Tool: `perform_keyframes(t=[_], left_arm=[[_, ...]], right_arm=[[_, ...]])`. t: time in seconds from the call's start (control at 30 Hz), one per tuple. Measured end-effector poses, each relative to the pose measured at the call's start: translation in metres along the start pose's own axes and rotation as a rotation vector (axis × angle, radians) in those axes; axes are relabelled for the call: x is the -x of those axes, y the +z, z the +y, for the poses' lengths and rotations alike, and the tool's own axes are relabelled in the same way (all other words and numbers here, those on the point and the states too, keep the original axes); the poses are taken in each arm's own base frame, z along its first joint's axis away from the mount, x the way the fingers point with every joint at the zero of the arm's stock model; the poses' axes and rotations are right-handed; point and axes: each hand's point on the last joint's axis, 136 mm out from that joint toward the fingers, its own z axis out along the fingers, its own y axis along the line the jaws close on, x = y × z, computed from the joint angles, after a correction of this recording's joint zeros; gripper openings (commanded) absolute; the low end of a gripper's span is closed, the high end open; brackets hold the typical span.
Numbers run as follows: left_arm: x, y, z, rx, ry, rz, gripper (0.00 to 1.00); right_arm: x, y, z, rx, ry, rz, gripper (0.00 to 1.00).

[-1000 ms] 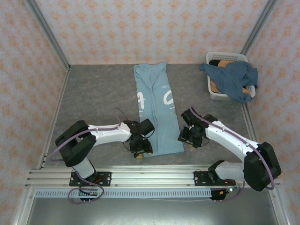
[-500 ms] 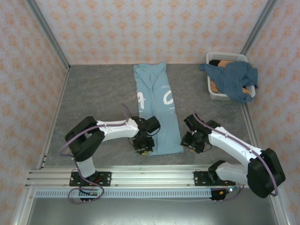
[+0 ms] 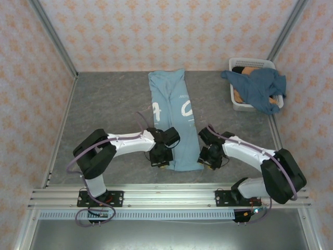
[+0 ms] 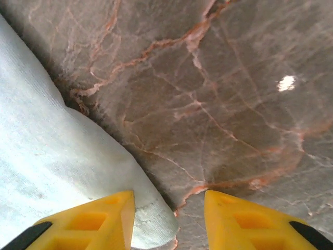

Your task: Fold and stack the t-shirts

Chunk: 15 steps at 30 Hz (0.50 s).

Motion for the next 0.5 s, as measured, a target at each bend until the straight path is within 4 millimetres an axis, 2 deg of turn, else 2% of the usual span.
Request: perform_keyframes(t=[0.27, 0.5], left_arm=[[-0.009, 0.002, 0.019, 0.019, -0.005, 0.012, 0.0], [-0.013, 0.003, 0.021, -0.003, -0.003, 0.006, 0.0]], right_arm=[[-0.003, 0.006, 0.002, -0.034, -0.023, -0.004, 0.38], [-0.003, 0.006, 0.0, -0.054, 0.01, -0.007, 0.24]])
